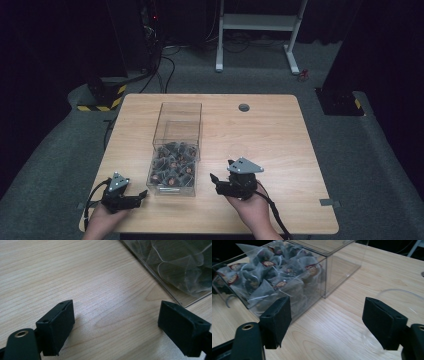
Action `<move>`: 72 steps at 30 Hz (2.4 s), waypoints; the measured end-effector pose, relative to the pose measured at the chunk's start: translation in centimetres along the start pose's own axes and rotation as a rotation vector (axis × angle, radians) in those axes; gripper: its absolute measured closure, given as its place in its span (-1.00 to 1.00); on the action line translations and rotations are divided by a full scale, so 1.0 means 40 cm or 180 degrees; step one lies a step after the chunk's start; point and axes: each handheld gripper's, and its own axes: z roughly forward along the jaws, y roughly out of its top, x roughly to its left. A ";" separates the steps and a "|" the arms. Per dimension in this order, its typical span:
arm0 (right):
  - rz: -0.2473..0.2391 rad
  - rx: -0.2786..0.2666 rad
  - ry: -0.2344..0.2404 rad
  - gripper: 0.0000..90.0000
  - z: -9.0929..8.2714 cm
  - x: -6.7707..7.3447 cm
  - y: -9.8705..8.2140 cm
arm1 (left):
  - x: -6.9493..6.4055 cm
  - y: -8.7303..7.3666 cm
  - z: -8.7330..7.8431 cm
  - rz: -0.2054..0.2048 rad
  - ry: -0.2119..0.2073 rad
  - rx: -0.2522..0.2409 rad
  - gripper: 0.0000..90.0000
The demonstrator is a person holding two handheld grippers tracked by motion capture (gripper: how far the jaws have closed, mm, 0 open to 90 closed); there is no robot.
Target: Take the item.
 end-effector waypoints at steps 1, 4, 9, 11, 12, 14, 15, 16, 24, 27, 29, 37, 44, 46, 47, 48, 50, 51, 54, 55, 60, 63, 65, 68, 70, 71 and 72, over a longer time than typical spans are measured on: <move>0.0002 0.0002 0.0011 -0.45 0.001 0.005 0.002 | 0.000 0.000 0.000 0.0000 0.0001 0.0000 -0.68; -0.0039 -0.0017 0.0062 -0.39 0.009 0.023 0.012 | 0.000 0.000 0.000 -0.0001 -0.0001 0.0000 -0.68; -0.0060 -0.0052 0.0150 -0.35 0.023 0.043 0.027 | 0.000 0.000 0.000 0.0000 -0.0001 0.0001 -0.68; -0.0071 -0.0058 0.0177 -0.34 0.030 0.051 0.033 | 0.000 0.000 0.000 -0.0002 -0.0001 0.0002 -0.68; -0.0086 -0.0063 0.0197 -0.33 0.034 0.055 0.035 | 0.000 0.000 0.000 -0.0001 -0.0001 0.0000 -0.68; -0.0109 -0.0077 0.0227 -0.31 0.040 0.064 0.039 | 0.000 0.000 0.000 -0.0003 -0.0001 0.0000 -0.68; -0.0110 -0.0080 0.0246 -0.31 0.044 0.068 0.041 | 0.000 0.000 0.000 -0.0004 -0.0002 0.0002 -0.68; -0.0110 -0.0078 0.0268 -0.31 0.047 0.071 0.043 | 0.000 0.000 0.000 -0.0001 -0.0001 0.0000 -0.68; -0.0108 -0.0106 0.0375 -0.27 0.070 0.098 0.055 | 0.000 0.000 0.000 -0.0002 -0.0002 0.0003 -0.68; -0.0127 -0.0110 0.0409 -0.25 0.077 0.108 0.059 | 0.000 0.000 0.000 -0.0001 -0.0003 0.0003 -0.69; -0.0129 -0.0106 0.0444 -0.24 0.082 0.115 0.063 | 0.000 0.000 0.000 -0.0001 -0.0004 0.0004 -0.69; -0.0183 -0.0082 0.0539 -0.19 0.100 0.142 0.067 | 0.000 0.000 0.000 0.0000 -0.0007 0.0008 -0.69; -0.0176 -0.0061 0.0656 -0.05 0.113 0.160 0.068 | 0.000 0.000 0.000 0.0003 -0.0007 0.0005 -0.69; -0.0173 -0.0057 0.0666 0.03 0.116 0.164 0.068 | 0.000 0.000 0.000 -0.0001 -0.0004 0.0005 -0.69; -0.0176 -0.0052 0.0674 0.05 0.117 0.167 0.068 | 0.000 0.000 0.000 0.0003 -0.0006 0.0007 -0.69; -0.0173 -0.0044 0.0673 0.08 0.118 0.169 0.069 | 0.000 0.000 0.000 0.0002 -0.0006 0.0007 -0.69; -0.0194 -0.0038 0.0675 0.17 0.121 0.172 0.069 | 0.000 0.000 0.000 0.0001 -0.0003 0.0003 -0.69; -0.0192 -0.0029 0.0681 0.20 0.122 0.174 0.069 | 0.000 0.000 0.000 0.0002 -0.0007 0.0007 -0.69; -0.0231 -0.0008 0.0684 0.31 0.129 0.181 0.068 | 0.000 0.000 0.000 0.0002 -0.0006 0.0007 -0.69; -0.0229 0.0004 0.0691 0.34 0.130 0.182 0.067 | 0.000 0.000 0.000 0.0001 -0.0007 0.0009 -0.69; -0.0244 0.0059 0.0713 0.45 0.142 0.192 0.063 | 0.000 0.000 0.000 0.0003 -0.0006 0.0007 -0.69; -0.0251 0.0082 0.0727 0.50 0.148 0.194 0.062 | 0.000 0.000 0.000 0.0003 -0.0006 0.0007 -0.69; -0.0264 0.0095 0.0742 0.56 0.151 0.196 0.061 | 0.000 0.000 0.000 0.0003 -0.0006 0.0007 -0.69; -0.0271 0.0115 0.0761 0.69 0.154 0.198 0.059 | 0.000 0.000 0.000 0.0002 -0.0006 0.0006 -0.69; -0.0289 0.0118 0.0772 0.78 0.156 0.200 0.057 | 0.000 0.000 0.000 0.0000 -0.0005 0.0004 -0.69; -0.0287 0.0117 0.0769 0.82 0.156 0.201 0.056 | 0.000 0.000 0.000 0.0002 -0.0006 0.0007 -0.69; -0.0287 0.0120 0.0774 0.86 0.156 0.202 0.055 | 0.000 0.000 0.000 0.0002 -0.0007 0.0008 -0.69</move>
